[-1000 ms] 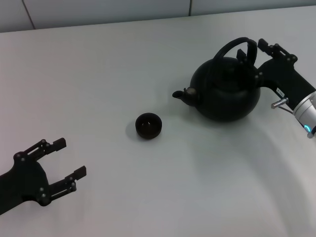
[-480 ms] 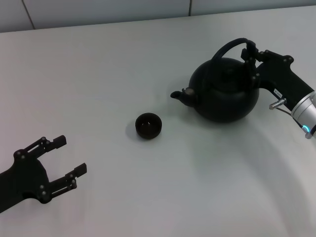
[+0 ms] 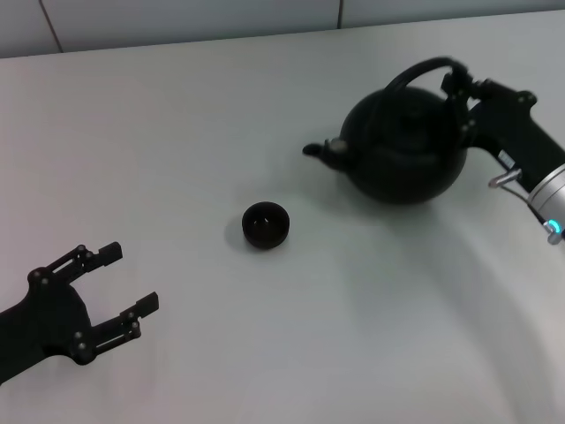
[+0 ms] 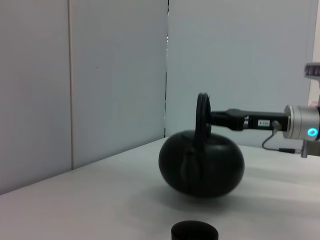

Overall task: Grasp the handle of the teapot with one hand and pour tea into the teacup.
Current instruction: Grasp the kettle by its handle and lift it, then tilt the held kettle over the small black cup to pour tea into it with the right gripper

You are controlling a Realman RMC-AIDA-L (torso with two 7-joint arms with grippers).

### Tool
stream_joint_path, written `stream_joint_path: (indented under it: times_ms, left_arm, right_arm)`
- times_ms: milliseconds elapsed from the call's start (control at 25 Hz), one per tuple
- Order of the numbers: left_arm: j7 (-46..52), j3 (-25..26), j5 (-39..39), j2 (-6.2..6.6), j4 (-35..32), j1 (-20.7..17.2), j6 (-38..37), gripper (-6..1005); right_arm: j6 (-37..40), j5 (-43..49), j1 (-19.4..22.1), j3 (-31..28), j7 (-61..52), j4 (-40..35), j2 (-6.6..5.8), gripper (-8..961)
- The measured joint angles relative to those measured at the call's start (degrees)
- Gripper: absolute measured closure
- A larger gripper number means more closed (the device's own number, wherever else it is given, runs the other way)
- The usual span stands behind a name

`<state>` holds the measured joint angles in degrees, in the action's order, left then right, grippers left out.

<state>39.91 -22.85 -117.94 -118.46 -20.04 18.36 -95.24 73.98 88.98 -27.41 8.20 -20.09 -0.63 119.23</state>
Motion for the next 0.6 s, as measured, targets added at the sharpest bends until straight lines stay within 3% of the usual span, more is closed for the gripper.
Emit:
stream_joint_path:
  times_ms: [320,600]
  left_arm:
    - [-0.01,0.00,0.00,0.03,0.52,-0.33,0.04,199]
    - [-0.01,0.00,0.00,0.00,0.70,-0.52,-0.04,199]
  right_arm:
    - [2.46,-0.05,-0.56,-1.80,-2.93,-1.42,-0.19,866]
    - [2.00,0.65,-2.16,1.57,-5.72,-3.48,-0.27,866]
